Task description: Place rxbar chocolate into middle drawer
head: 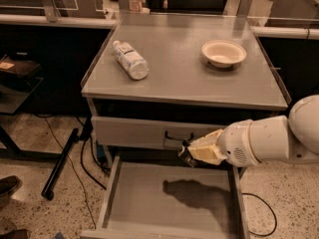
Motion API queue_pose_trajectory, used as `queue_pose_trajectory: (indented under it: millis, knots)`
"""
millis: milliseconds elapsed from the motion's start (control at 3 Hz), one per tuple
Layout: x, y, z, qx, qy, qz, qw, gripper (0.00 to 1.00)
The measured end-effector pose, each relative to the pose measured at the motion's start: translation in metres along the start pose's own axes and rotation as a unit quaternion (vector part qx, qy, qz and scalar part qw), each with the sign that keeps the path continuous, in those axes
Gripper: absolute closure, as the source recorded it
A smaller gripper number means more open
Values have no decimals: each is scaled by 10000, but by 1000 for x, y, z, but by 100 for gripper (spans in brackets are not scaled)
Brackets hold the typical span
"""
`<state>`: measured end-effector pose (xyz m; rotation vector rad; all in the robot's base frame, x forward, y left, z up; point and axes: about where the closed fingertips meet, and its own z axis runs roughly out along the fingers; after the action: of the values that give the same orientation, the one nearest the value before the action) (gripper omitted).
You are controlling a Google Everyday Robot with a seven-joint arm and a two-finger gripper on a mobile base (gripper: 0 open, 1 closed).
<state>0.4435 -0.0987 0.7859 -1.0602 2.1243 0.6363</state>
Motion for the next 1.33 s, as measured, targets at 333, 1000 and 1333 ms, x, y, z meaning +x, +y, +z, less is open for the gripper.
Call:
queue_pose_trajectory:
  millis: [333, 1000, 1333]
  knots:
    - [33, -20, 25, -119, -57, 468, 9988, 100]
    - [46, -22, 37, -259, -112, 713, 9971, 100]
    - [68, -29, 65, -510, -316, 1179, 9912, 100]
